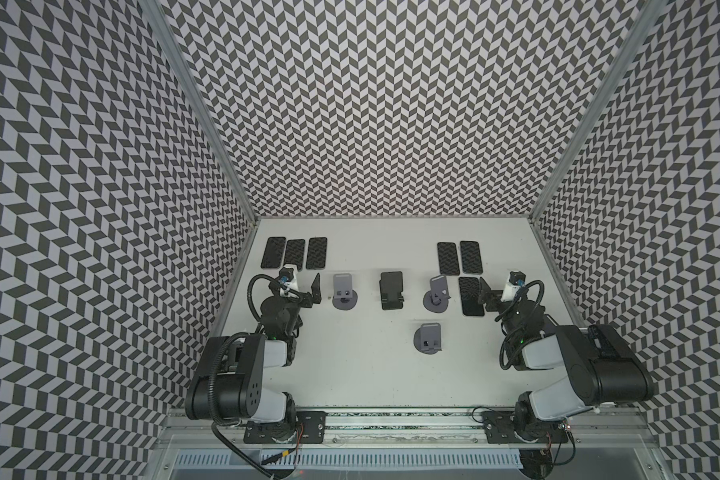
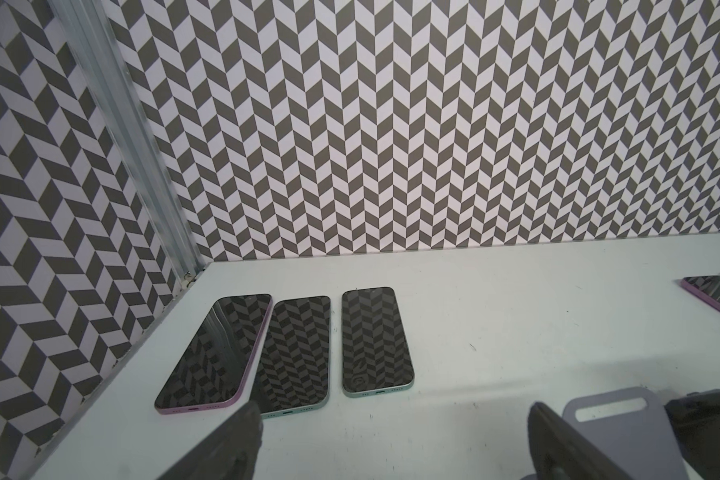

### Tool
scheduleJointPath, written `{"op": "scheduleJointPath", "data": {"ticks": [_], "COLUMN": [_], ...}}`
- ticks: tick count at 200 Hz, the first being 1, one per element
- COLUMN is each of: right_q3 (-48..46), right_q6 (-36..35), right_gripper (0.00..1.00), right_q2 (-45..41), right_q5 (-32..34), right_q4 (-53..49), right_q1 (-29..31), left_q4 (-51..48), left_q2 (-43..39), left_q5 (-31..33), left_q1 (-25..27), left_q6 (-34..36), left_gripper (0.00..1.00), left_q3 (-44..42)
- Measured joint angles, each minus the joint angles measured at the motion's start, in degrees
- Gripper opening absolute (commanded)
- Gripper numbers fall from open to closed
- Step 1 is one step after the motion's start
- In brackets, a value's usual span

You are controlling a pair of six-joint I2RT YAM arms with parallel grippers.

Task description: Remove the phone from the phone stand

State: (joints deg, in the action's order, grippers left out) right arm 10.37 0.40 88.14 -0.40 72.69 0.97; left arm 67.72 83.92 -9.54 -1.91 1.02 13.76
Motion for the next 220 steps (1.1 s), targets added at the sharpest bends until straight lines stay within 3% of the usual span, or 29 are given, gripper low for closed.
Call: {"op": "scheduleJointPath", "data": {"ticks": [65,169,220], "right_q3": [0.0,0.2,0.2], "right_q6": [1.2,1.3,1.3], "right_gripper": [0.97,0.99,0.99], "right_q2": [0.7,0.8,0.8], "right_q5": [2.6,3.0,3.0], "right_q4": [3.9,4.0,4.0], "right_q1": [0.0,0.0,0.0], "left_q4": [8.4,6.5,6.6], "left_q2": [4.3,4.6,4.7], "left_q5": [4.9,17.6,19.9], "left_q1": [0.0,4.7,4.9], "left_q6": [-0.9,-0.7,-0.7], "left_gripper": [1.00,1.00,1.00], "left_q3": [-1.2,0.2,0.2]}}
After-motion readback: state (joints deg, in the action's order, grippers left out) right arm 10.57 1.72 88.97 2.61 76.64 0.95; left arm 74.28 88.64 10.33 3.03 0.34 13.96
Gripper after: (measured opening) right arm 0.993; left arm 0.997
